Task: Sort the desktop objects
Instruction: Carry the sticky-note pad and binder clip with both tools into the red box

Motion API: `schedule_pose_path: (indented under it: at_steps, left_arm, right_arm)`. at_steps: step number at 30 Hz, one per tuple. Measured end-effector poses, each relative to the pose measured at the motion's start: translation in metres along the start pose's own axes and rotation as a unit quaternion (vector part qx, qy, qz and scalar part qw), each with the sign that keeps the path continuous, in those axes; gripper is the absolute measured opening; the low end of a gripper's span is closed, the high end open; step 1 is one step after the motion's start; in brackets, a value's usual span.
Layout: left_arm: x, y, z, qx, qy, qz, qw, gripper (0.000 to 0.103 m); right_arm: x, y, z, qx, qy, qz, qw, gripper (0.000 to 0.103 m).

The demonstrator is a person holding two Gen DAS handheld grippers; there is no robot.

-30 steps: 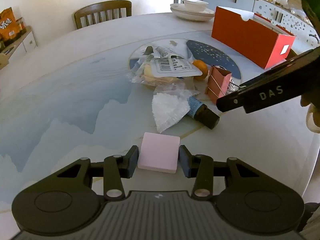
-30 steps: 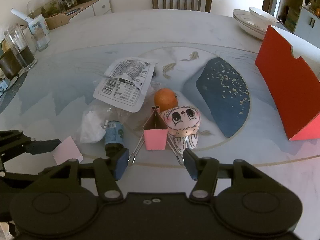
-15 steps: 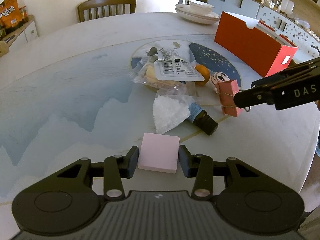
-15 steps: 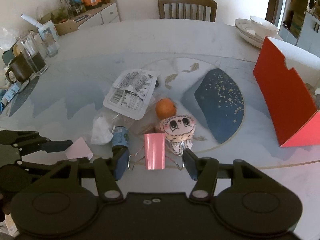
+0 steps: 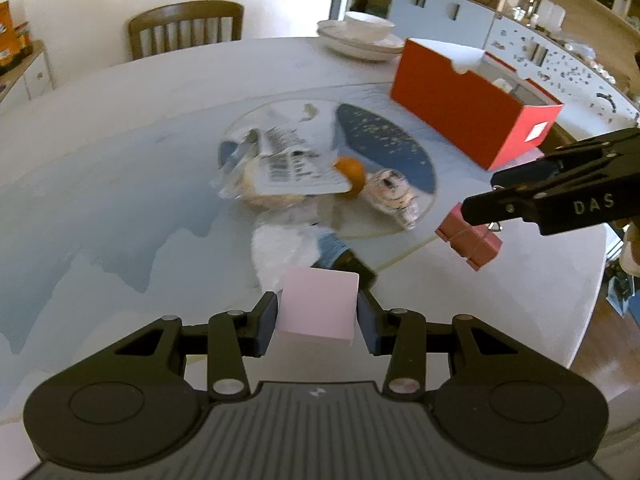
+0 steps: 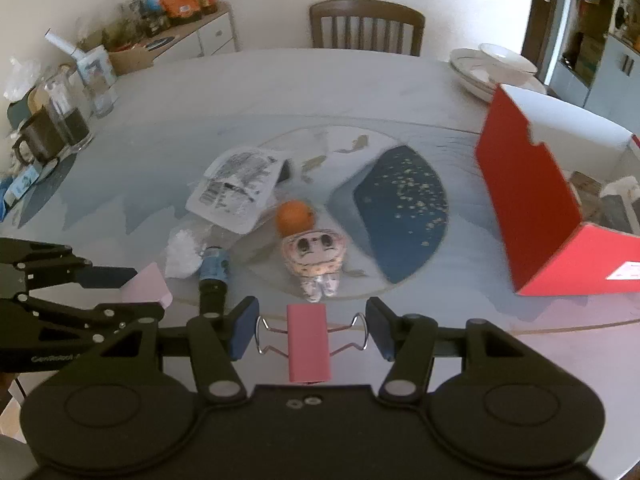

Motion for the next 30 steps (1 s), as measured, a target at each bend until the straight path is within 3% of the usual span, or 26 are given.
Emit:
schedule_pose_path:
  at_steps: [11, 19, 30]
  left_arm:
    - [0.013, -0.036, 0.039, -0.039, 0.028, 0.029, 0.9984, 0.042]
    - [0.006, -0.062, 0.073, -0.046, 0.056, 0.021, 0.9972, 0.042]
    - [0.005, -0.110, 0.123, -0.065, 0.077, 0.039, 0.9942, 0.042]
  right_arm:
    - [0.038, -0.008, 0.034, -0.014, 0.014, 0.031, 0.999, 0.058]
    - [0.063, -0.011, 0.062, -0.010, 0.027, 0.039, 0.999, 0.058]
    - [0.107, -0.031, 0.109, -0.007, 0.034, 0.066, 0.997, 0.058]
Point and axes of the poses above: each gripper's, at about its wrist camera, not at the fingertips, and x roughly against the way its jaws point, z to its right, y to its underside, the point moved 7 cm from there along -x, roughly the way its jaws point, and after that the axes turned 12 degrees about -y, right-handed, at the moved point
